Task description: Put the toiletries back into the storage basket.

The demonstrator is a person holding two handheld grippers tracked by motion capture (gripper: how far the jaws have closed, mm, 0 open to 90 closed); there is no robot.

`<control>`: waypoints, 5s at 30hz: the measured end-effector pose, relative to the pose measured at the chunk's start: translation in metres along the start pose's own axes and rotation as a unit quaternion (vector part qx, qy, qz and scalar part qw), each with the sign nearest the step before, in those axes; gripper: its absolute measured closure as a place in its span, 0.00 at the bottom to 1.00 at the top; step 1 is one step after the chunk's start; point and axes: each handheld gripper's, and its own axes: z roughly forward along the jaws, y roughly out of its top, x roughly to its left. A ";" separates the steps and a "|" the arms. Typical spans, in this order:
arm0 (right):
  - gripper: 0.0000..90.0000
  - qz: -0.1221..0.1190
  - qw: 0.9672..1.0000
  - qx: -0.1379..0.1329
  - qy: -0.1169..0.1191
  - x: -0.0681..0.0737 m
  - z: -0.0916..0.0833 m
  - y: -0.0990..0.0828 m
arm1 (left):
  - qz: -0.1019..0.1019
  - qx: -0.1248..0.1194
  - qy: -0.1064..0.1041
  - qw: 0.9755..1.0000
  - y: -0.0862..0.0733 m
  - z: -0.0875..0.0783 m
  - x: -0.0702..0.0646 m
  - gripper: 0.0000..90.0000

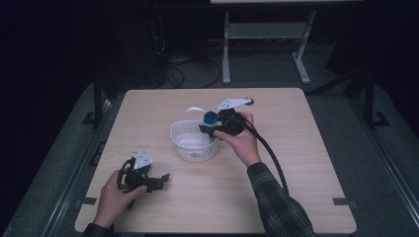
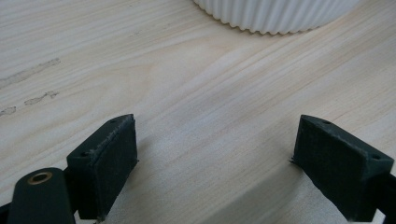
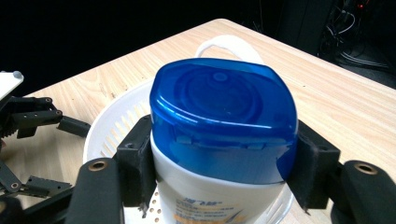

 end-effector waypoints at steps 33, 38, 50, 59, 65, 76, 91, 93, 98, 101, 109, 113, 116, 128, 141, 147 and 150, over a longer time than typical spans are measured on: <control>0.38 0.002 1.000 0.003 0.019 0.003 0.003 -0.010 | 0.000 0.000 0.000 1.000 0.000 0.000 0.000 0.14; 0.36 0.001 0.999 0.001 0.033 0.007 0.003 -0.009 | 0.000 0.000 0.000 1.000 0.000 0.000 0.000 0.14; 0.34 -0.010 0.999 0.005 0.036 0.016 0.005 -0.007 | -0.002 -0.002 0.000 1.000 0.000 0.000 0.000 0.14; 0.32 -0.009 0.999 0.001 0.035 0.016 -0.004 -0.005 | -0.002 -0.002 0.001 1.000 0.000 0.000 0.000 0.14; 0.32 -0.007 0.999 -0.003 0.036 0.015 -0.011 -0.005 | -0.002 -0.002 0.001 1.000 0.000 0.000 0.000 0.14; 0.30 -0.009 0.999 -0.008 0.029 0.015 -0.031 -0.003 | -0.002 -0.002 0.001 1.000 0.000 0.000 0.000 0.14; 0.27 0.001 1.000 -0.015 -0.002 0.006 -0.079 -0.023 | -0.004 -0.003 0.001 1.000 0.000 0.001 -0.001 0.14; 0.26 0.003 1.000 -0.014 -0.009 0.005 -0.084 -0.028 | -0.003 -0.003 0.001 1.000 0.000 0.001 0.000 0.14; 0.26 0.010 1.000 -0.007 -0.028 0.004 -0.098 -0.042 | -0.003 -0.003 0.001 1.000 0.000 0.000 0.000 0.14; 0.25 0.014 0.999 -0.008 -0.034 0.002 -0.108 -0.050 | -0.003 -0.003 0.001 1.000 0.000 0.000 0.000 0.14; 0.25 0.023 0.999 -0.012 -0.047 -0.002 -0.127 -0.071 | -0.004 -0.004 0.001 1.000 0.000 0.001 0.000 0.14; 0.25 0.029 0.998 -0.008 -0.052 -0.003 -0.133 -0.083 | -0.005 -0.004 0.001 1.000 0.000 0.001 -0.001 0.14; 0.25 0.031 0.998 0.001 -0.058 -0.005 -0.136 -0.091 | -0.003 -0.003 0.001 1.000 0.000 0.000 0.000 0.14; 0.25 0.041 0.996 0.033 -0.070 -0.003 -0.150 -0.127 | -0.003 -0.003 0.001 1.000 0.000 0.000 0.000 0.14; 0.25 0.061 0.992 0.061 -0.095 -0.007 -0.167 -0.161 | -0.003 -0.004 0.001 1.000 0.000 0.001 0.000 0.14; 0.25 0.068 0.988 0.081 -0.113 -0.010 -0.171 -0.177 | -0.001 -0.002 0.001 1.000 0.000 0.000 0.000 0.14; 0.23 0.070 0.986 0.089 -0.119 -0.011 -0.173 -0.183 | -0.002 -0.002 0.001 1.000 0.000 0.000 0.000 0.14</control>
